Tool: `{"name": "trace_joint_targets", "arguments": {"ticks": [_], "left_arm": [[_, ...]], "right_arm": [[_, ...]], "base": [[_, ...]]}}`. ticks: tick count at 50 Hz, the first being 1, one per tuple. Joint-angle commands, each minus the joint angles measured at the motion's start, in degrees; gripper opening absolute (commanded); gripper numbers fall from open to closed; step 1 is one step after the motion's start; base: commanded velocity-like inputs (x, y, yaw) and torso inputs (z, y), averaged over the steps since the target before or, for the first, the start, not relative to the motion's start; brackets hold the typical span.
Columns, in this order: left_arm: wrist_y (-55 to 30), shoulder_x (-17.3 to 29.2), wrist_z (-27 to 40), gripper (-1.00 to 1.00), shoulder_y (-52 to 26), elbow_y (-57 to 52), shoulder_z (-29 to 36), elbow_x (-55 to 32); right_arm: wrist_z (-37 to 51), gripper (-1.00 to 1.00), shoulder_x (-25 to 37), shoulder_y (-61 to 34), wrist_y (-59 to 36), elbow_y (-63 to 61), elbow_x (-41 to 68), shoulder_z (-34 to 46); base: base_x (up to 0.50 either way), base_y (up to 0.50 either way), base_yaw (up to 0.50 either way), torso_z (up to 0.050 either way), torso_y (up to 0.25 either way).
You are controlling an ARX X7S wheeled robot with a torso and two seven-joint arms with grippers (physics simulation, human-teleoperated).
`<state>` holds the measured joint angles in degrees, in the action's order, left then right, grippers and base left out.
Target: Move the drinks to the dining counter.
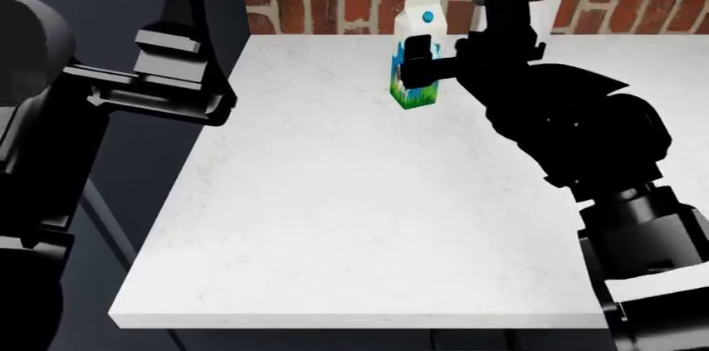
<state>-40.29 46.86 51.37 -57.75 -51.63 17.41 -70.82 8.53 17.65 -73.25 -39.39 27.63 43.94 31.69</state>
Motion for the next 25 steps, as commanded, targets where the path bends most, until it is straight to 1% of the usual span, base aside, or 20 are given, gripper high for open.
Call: {"name": "trace_joint_targets", "arguments": {"ticks": [1, 14, 20, 22, 25], "left_arm": [[0.03, -0.05, -0.20, 1.00, 0.46, 0.26, 0.54, 0.77], [0.21, -0.19, -0.64, 1.00, 1.01, 0.72, 1.11, 1.86], [0.64, 0.37, -0.89, 1.00, 1.80, 0.78, 0.84, 2.10], [0.75, 0.36, -1.09, 1.00, 1.92, 0.93, 0.89, 2.23], [0.80, 0.42, -1.17, 1.00, 1.89, 1.09, 0.87, 2.21]], "right_arm": [[-3.33, 1.00, -2.03, -2.75, 2.92, 8.40, -3.07, 2.23], [-10.16, 1.00, -5.69, -7.53, 7.91, 21.82, -6.17, 4.60], [-14.69, 1.00, -9.45, -11.72, 14.08, 36.01, -8.28, 5.10], [-17.48, 1.00, -12.09, -14.18, 18.80, 45.80, -9.64, 5.44], [-18.45, 1.00, -12.68, -14.42, 18.81, 47.29, -10.97, 4.09]], "base": [[0.00, 0.00, 0.00, 0.000, 0.000], [0.00, 0.00, 0.00, 0.000, 0.000], [0.00, 0.00, 0.00, 0.000, 0.000], [0.00, 0.00, 0.00, 0.000, 0.000], [0.00, 0.00, 0.00, 0.000, 0.000]]}}
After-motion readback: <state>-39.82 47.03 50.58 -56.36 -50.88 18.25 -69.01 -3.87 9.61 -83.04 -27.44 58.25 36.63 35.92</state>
